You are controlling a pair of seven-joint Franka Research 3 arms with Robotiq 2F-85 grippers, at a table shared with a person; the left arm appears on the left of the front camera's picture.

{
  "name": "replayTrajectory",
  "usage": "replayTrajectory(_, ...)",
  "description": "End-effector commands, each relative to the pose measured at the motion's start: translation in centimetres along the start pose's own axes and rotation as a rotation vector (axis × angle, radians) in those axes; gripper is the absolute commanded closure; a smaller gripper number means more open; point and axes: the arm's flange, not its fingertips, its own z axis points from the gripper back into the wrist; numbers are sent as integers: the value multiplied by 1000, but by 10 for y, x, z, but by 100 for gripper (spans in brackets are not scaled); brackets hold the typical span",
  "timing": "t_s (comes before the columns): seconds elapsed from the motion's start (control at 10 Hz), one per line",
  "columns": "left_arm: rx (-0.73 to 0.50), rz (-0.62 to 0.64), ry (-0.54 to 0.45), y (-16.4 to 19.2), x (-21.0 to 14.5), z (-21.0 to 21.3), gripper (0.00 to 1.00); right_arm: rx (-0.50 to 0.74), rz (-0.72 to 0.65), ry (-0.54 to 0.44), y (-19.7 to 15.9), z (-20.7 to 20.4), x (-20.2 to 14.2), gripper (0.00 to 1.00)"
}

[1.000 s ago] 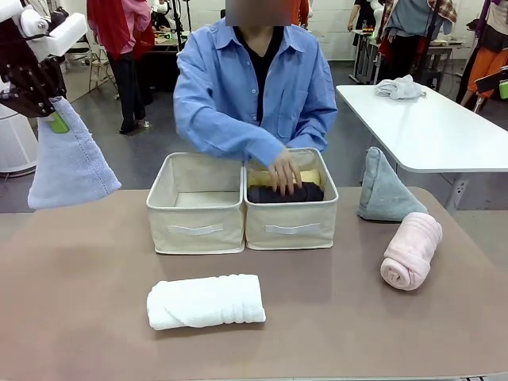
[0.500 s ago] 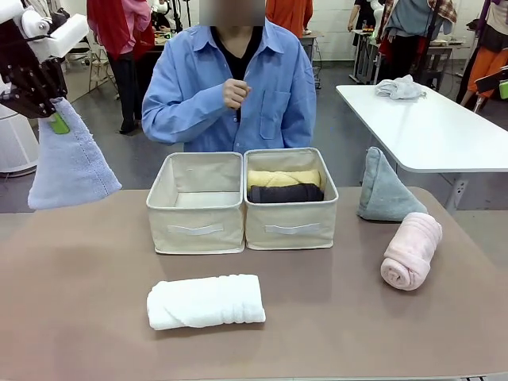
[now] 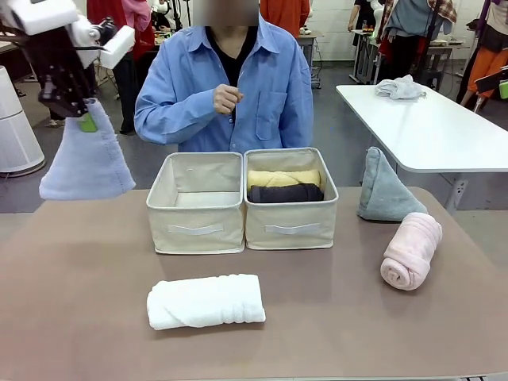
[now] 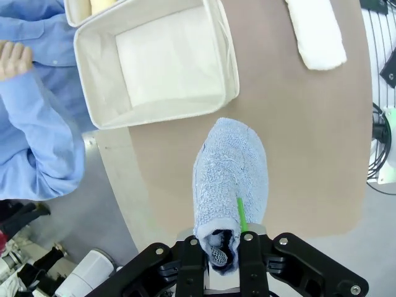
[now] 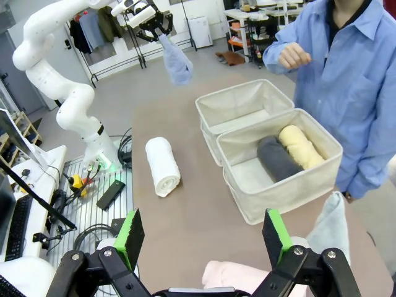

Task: Sort the towels based on their folding style.
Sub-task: Pick up one triangle-folded towel and place it in the left Fabric basket.

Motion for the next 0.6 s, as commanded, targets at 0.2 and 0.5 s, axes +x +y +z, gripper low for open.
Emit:
replayTrajectory(0.2, -44, 18, 129, 24, 44, 1, 84, 4, 5, -8, 0, 0, 0, 0)
replayTrajectory(0.5, -114, 32, 158, -56, -70, 22, 84, 4, 5, -8, 0, 0, 0, 0)
